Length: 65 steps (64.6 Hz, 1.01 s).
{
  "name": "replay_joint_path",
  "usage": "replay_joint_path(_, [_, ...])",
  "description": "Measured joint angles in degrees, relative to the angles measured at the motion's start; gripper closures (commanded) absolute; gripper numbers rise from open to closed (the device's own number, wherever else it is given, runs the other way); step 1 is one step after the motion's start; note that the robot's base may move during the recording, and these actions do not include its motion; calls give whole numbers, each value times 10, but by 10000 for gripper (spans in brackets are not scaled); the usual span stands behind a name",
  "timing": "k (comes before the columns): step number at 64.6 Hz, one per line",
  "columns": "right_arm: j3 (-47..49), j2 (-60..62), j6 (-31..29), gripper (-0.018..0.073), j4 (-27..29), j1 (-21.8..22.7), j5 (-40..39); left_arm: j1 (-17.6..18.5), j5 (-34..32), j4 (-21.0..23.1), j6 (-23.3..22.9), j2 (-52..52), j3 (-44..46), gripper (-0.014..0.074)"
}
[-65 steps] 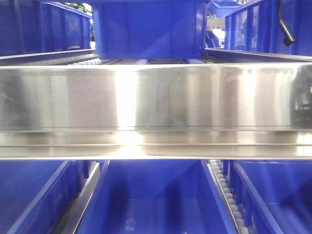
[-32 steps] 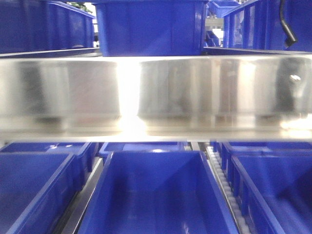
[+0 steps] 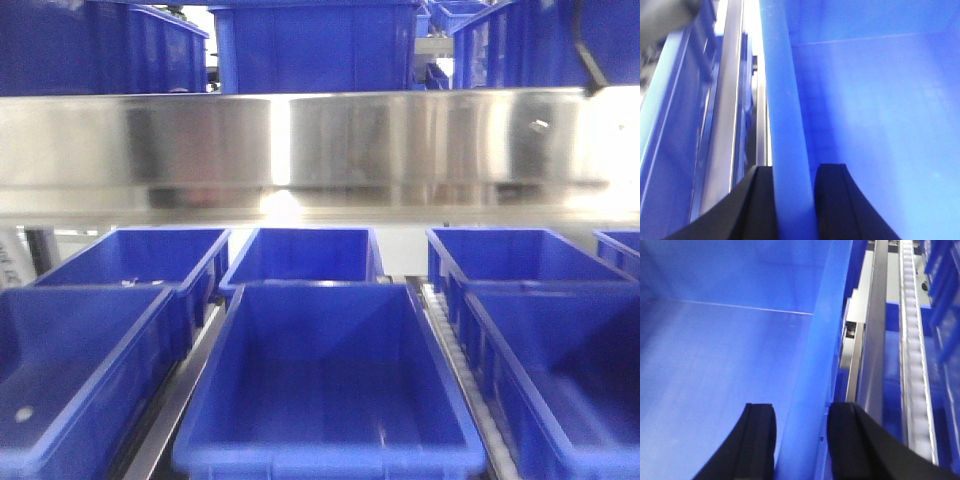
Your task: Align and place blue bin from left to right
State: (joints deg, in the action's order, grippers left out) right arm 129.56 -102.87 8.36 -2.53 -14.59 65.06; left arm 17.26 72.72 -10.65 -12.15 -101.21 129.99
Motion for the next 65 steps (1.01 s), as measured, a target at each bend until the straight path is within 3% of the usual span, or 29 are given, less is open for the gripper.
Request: replay_joint_path(65, [0,0,0,638,0,0,0,0,0,2,0,0,0,609])
